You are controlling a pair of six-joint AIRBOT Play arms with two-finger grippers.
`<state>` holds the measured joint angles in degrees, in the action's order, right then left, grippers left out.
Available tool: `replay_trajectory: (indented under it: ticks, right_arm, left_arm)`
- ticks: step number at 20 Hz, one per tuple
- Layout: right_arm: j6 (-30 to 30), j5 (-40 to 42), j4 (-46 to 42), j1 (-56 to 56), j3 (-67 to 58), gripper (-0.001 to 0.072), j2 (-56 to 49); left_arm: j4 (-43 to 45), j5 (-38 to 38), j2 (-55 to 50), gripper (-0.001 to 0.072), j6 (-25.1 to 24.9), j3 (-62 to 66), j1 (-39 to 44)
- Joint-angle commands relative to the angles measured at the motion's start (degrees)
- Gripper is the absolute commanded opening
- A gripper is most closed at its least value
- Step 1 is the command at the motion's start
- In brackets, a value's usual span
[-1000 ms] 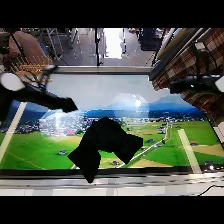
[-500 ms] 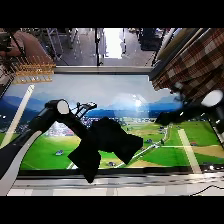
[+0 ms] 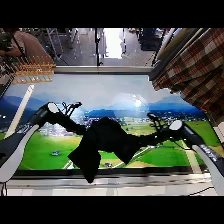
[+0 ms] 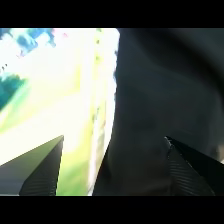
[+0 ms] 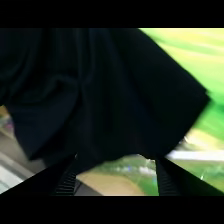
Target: Fold the clothes and pants, and hang the long-sleeved shirts on hangers.
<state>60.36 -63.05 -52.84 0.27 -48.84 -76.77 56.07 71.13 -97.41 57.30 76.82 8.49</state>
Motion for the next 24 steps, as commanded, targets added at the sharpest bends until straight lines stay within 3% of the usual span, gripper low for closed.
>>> replay_trajectory:
  ticks: [1, 2, 4, 5, 6, 10, 11, 12, 14, 17, 21, 24]
  right_arm:
    - [1.92, 5.88, 0.39, 4.98, 0.74, 0.0512, -4.76]
    - [1.97, 6.88, 0.55, 6.05, 0.72, 0.0512, -5.46]
    - [1.73, 8.41, 2.19, 8.33, 0.55, 0.0513, -6.27]
    - [1.22, 8.31, 4.17, 9.44, 0.42, 0.0512, -6.32]
    - [0.7, 8.17, 4.94, 10.73, 0.11, 0.0499, -6.32]
    - [0.66, 7.69, 5.25, 17.09, -0.55, 0.0534, -6.36]
    - [0.9, 8.39, 5.05, 18.12, -0.57, 0.0428, -6.34]
    - [2.4, 9.22, 3.87, 18.38, -0.81, 0.0032, -6.23]
    - [8.68, 6.12, -3.87, 17.33, -3.61, 0.0014, -4.46]
    - [12.07, -11.45, -16.72, 14.45, -13.44, 0.0014, 4.68]
    - [12.15, -26.77, -16.2, 13.33, -28.0, 0.0014, 20.96]
    - [14.01, -28.96, -9.97, 13.33, -34.32, 0.0012, 32.02]
  left_arm:
    - [-4.28, -2.36, -3.67, 0.0691, -4.02, -0.02, -0.13]
    - [-4.35, -2.45, -3.87, 0.0677, -5.25, -0.02, 0.59]
    - [-4.33, -2.23, -3.89, 0.0449, -7.74, -0.02, 2.1]
    - [-4.33, -1.84, -3.87, 0.0289, -8.48, -0.02, 2.67]
    - [-4.33, -1.03, -3.85, 0.001, -8.87, -0.02, 3.02]
    - [-8.13, 3.39, -2.19, 0.0009, -8.83, 0.04, 1.57]
    - [-8.85, 4.35, -1.42, 0.0009, -8.7, 0.04, 0.94]
    - [-9.75, 5.7, -0.31, 0.0008, -8.7, 0.04, 0.17]
    - [-10.58, 11.1, 3.08, 0.0008, -8.7, 1.31, -1.88]
    - [-14.08, 20.28, 10.97, 0.0008, -8.72, 8.7, -6.93]
    - [-34.29, 21.7, 22.8, 0.0008, -7.52, 20.87, -16.28]
    - [-49.86, 21.75, 30.42, 0.0008, -3.21, 24.15, -22.95]
